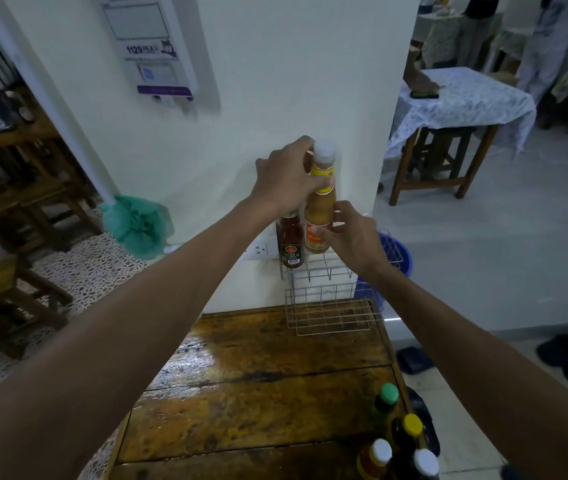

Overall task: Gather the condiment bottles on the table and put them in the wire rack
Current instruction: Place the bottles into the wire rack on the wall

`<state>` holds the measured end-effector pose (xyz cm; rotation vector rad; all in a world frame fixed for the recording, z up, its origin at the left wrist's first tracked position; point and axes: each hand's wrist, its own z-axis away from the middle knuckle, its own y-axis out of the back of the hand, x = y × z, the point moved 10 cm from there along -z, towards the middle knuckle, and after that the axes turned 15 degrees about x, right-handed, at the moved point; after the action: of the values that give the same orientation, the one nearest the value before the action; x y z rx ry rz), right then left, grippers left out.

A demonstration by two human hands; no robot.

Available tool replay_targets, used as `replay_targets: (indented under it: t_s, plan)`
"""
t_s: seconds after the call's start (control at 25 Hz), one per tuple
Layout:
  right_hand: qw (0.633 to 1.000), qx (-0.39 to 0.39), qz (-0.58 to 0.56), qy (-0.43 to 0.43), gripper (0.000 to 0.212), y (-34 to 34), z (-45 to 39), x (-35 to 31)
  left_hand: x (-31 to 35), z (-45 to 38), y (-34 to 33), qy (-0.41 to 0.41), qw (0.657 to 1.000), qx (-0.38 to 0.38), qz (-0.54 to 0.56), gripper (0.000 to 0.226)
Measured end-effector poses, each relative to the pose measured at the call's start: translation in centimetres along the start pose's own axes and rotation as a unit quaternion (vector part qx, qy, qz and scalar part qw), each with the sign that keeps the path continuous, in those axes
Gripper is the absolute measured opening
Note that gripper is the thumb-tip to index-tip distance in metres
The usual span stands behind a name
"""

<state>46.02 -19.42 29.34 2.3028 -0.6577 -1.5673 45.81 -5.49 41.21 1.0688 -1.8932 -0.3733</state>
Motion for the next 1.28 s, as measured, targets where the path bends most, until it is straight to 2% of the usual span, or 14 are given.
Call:
replay_targets:
  t_s: [0.44, 1.0, 1.28]
  plan:
    - [0.997, -0.055, 0.05, -0.031, 0.054, -4.6, -1.0, 6.0, -3.3, -0.8, -3.0, -0.041, 0.996, 0.005, -0.078, 0.042]
    - [0.996, -0.083, 0.004, -0.026, 0.052, -5.2, -0.8, 6.2, -3.4, 0.1, -3.9, -0.05, 0.994, 0.048, -0.088, 0.046]
    - [0.994, -0.091, 0.053, -0.018, 0.049, -5.7, -0.6, 7.1, -3.4, 0.2, -4.0, -0.032, 0.996, 0.043, -0.076, 0.047]
